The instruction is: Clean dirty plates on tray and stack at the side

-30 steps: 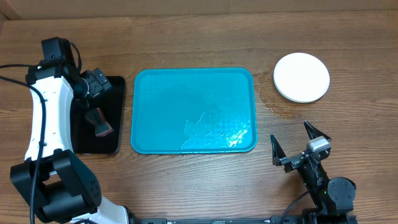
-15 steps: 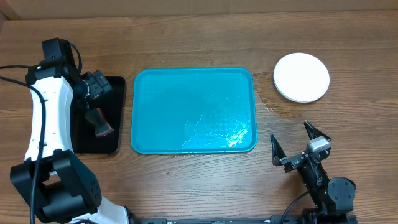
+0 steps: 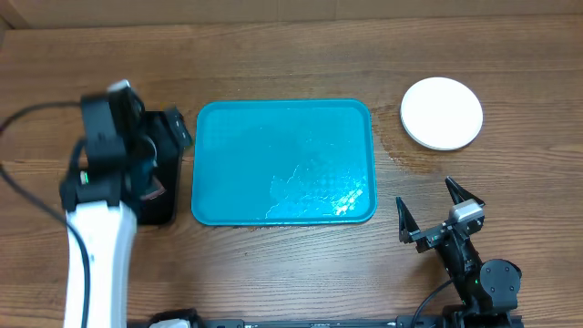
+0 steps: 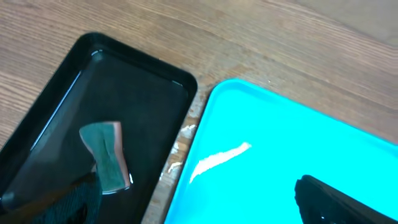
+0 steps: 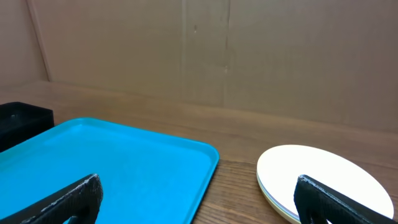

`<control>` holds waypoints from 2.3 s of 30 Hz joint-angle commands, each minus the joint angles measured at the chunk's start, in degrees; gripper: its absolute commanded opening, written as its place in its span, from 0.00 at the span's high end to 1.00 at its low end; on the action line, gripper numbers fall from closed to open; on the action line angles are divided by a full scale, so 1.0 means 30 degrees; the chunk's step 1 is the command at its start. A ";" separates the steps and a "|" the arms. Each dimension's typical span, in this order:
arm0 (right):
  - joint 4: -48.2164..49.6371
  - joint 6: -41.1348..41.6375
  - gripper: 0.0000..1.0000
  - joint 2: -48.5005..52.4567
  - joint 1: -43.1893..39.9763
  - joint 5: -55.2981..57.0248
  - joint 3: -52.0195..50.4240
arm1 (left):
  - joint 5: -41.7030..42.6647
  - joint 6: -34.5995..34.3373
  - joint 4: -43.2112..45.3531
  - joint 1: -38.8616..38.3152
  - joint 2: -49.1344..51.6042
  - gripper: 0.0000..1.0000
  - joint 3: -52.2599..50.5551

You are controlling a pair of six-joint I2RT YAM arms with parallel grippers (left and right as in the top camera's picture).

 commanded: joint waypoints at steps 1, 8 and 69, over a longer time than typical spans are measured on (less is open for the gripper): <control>0.0102 0.0051 0.00 -0.0182 0.0109 0.0146 -0.0204 | 0.0583 0.0729 0.1013 -0.0058 -0.2827 0.01 -0.2878; 0.0102 0.0051 0.00 -0.0182 0.0109 0.0153 -0.0204 | 0.3060 0.2025 0.5326 -0.0058 -1.0287 0.00 -0.9340; 0.0102 0.0051 0.00 -0.0182 0.0109 0.0146 -0.0204 | 0.2346 0.3344 1.2641 -0.1049 -2.2848 0.00 -2.1150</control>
